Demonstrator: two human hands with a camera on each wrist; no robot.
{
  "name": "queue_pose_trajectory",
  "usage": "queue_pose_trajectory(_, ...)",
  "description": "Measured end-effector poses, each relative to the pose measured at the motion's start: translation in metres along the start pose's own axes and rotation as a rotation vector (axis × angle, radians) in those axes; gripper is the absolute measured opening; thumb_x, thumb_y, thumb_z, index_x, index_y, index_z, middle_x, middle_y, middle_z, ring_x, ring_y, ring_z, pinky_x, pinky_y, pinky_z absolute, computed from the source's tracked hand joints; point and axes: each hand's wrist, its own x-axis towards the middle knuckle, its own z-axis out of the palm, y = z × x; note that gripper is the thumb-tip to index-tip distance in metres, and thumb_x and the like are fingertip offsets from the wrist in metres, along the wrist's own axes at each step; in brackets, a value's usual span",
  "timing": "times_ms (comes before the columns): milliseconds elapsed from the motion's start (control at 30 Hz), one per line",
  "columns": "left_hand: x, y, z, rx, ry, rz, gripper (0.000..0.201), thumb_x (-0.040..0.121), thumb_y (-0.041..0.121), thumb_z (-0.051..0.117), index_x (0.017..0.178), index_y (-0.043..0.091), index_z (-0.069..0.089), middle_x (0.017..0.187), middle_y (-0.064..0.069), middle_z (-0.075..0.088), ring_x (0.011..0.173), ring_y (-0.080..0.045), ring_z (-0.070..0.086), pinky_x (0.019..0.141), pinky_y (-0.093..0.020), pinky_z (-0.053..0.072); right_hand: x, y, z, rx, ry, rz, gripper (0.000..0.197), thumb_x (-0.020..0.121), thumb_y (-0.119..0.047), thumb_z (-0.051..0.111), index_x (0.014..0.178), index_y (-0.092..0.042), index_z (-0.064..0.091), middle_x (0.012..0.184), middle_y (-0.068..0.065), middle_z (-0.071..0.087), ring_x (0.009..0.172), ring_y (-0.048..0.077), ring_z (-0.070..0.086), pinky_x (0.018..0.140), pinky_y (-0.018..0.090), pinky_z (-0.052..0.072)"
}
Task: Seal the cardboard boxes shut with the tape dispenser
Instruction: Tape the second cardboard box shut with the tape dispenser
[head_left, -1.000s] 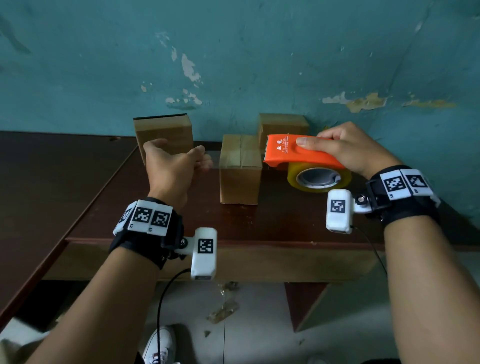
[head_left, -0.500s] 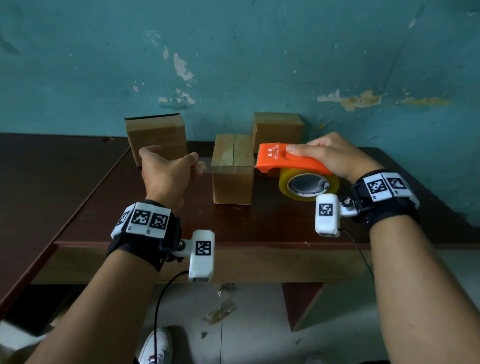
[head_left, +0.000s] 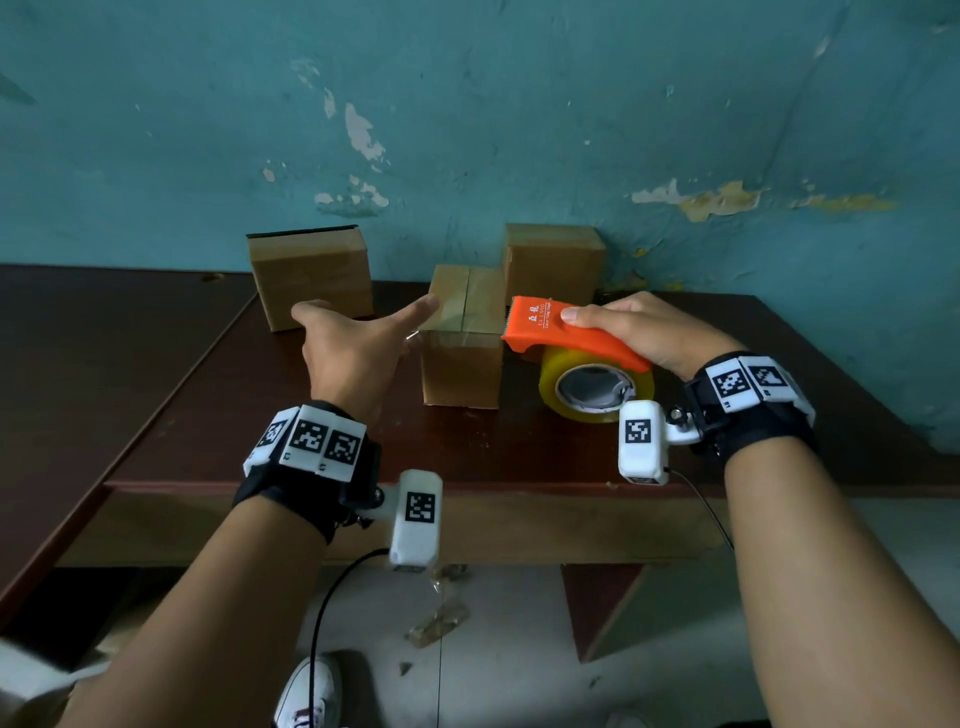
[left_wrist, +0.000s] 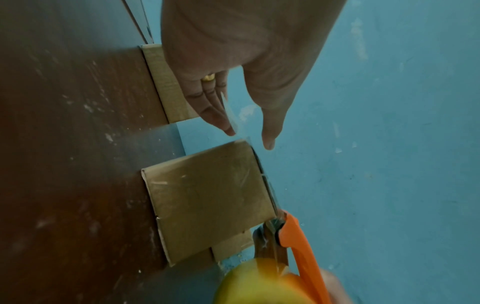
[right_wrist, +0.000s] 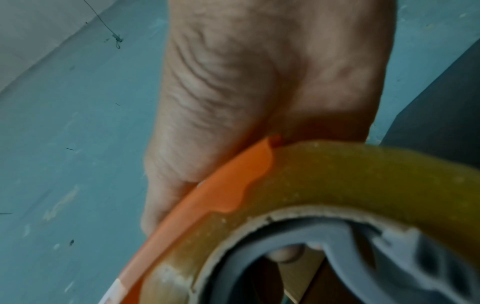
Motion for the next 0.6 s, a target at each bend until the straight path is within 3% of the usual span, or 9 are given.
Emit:
queue_pose_trajectory(100,0.005,-0.002,0.001,0.036,0.025,-0.003,0.115,0.061,0.049,0.102,0.146,0.012,0.035,0.131,-0.008,0.059,0.117,-0.022,0.062,0.089,-0.031,0.050,0.004,-0.003,0.008,0.009,-0.023,0.001,0.066,0.092,-0.066,0.066,0.101,-0.003,0.080,0.091,0.016,0.081,0.091,0.038,0.078,0.091,0.041,0.058)
queue_pose_trajectory(167,0.009,-0.001,-0.001,0.033,0.050,-0.012,0.110,0.062,0.045,0.103,0.143,0.012,0.036,0.135,-0.010,0.058,0.122,-0.024,0.060,0.093,-0.031,0.049,0.006,-0.008,0.016,0.005,-0.042,-0.006,0.066,0.092,-0.067,0.064,0.099,-0.003,0.080,0.090,0.015,0.081,0.084,0.031,0.078,0.088,0.038,0.057)
queue_pose_trajectory(267,0.017,-0.005,-0.007,0.035,0.061,-0.021,0.099,0.061,0.043,0.103,0.130,0.015,0.039,0.131,-0.009,0.059,0.121,-0.025,0.060,0.103,-0.039,0.055,0.009,-0.015,0.027,-0.010,-0.061,-0.023,0.057,0.095,-0.066,0.063,0.087,-0.013,0.080,0.083,0.008,0.081,0.072,0.019,0.075,0.079,0.031,0.054)
queue_pose_trajectory(367,0.024,-0.011,-0.008,0.041,0.032,-0.042,0.095,0.062,0.047,0.101,0.124,0.017,0.037,0.127,-0.008,0.060,0.117,-0.024,0.062,0.103,-0.042,0.056,0.011,-0.015,0.034,0.002,-0.059,-0.031,0.060,0.093,-0.068,0.064,0.086,-0.010,0.080,0.081,0.008,0.080,0.070,0.019,0.073,0.079,0.032,0.052)
queue_pose_trajectory(467,0.030,-0.015,-0.009,0.021,-0.010,-0.106,0.106,0.054,0.056,0.100,0.131,0.015,0.040,0.126,-0.007,0.063,0.114,-0.026,0.065,0.099,-0.047,0.059,0.012,-0.011,0.035,0.027,-0.039,-0.038,0.061,0.092,-0.067,0.066,0.087,-0.007,0.080,0.080,0.008,0.079,0.071,0.020,0.072,0.080,0.032,0.052)
queue_pose_trajectory(600,0.036,-0.017,-0.009,0.077,-0.043,-0.156,0.108,0.063,0.057,0.097,0.143,0.012,0.039,0.128,-0.009,0.061,0.118,-0.029,0.063,0.101,-0.050,0.057,0.009,-0.008,0.034,0.055,-0.027,-0.052,0.062,0.089,-0.069,0.068,0.088,-0.008,0.081,0.082,0.010,0.079,0.072,0.020,0.072,0.082,0.033,0.053)
